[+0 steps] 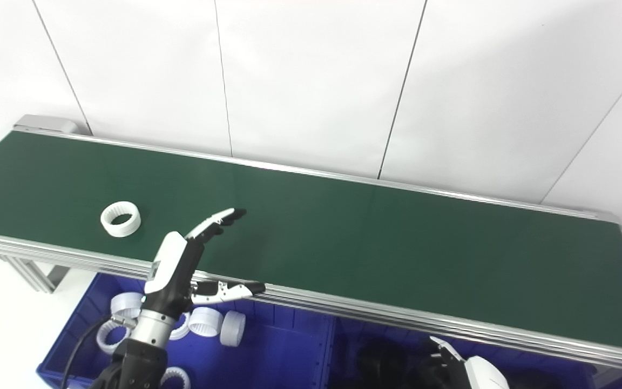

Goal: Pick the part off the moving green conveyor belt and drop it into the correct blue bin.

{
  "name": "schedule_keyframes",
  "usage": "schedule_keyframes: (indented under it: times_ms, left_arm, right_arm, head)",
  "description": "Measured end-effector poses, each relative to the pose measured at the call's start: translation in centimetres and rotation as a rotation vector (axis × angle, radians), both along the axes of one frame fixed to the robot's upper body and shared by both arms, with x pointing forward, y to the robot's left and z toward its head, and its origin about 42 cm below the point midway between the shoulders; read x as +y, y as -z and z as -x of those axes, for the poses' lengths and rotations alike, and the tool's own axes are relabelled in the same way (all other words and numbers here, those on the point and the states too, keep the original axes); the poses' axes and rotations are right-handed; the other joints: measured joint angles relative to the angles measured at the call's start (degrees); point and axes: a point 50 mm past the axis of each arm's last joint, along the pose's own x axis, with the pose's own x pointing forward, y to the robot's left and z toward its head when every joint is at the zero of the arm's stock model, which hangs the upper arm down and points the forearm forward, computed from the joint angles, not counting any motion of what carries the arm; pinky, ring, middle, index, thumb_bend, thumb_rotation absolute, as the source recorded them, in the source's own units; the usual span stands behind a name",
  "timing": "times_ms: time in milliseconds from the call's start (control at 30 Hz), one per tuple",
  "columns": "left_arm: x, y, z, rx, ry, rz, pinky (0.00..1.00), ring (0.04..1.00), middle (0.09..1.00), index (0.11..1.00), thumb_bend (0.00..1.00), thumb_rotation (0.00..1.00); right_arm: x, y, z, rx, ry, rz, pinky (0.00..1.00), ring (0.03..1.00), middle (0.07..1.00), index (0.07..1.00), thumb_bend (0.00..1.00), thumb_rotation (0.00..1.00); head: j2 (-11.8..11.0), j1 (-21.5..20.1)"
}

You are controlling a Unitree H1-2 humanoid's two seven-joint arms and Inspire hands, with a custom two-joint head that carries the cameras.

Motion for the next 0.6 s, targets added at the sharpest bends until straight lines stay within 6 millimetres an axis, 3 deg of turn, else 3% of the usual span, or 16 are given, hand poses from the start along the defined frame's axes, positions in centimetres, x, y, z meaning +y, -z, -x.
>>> schedule_keyframes:
  times_ms: [200,300,467,600]
  left_arm:
    - [1.9,0.5,-2.1,0.025,-0.064,-0.066,0.76,0.824,0.86,0.856,0.83,0.45]
    - [2.8,0.6,-3.2,0.031,-0.107,-0.081,0.76,0.831,0.868,0.863,0.84,0.45]
    - [2.9,0.9,-4.5,0.03,-0.14,-0.09,0.75,0.822,0.869,0.87,0.84,0.45]
    - [2.8,0.6,-5.3,0.021,-0.162,-0.115,0.75,0.827,0.872,0.876,0.83,0.43]
  right_arm:
    - [0.1,0.1,-0.4,-0.006,0.0,-0.006,0.6,0.679,0.703,0.827,0.8,0.22]
    - [0.0,0.6,-0.4,0.011,0.004,-0.004,0.6,0.674,0.702,0.829,0.8,0.23]
    - [-0.1,0.6,-0.4,0.013,0.002,-0.008,0.65,0.696,0.713,0.84,0.78,0.19]
    - [-0.1,0.6,-0.4,0.013,0.002,-0.008,0.66,0.693,0.711,0.839,0.78,0.22]
  head:
    - [-0.5,0.6]
    - [-1.4,3.5]
    - [-2.0,5.4]
    - [-2.3,6.1]
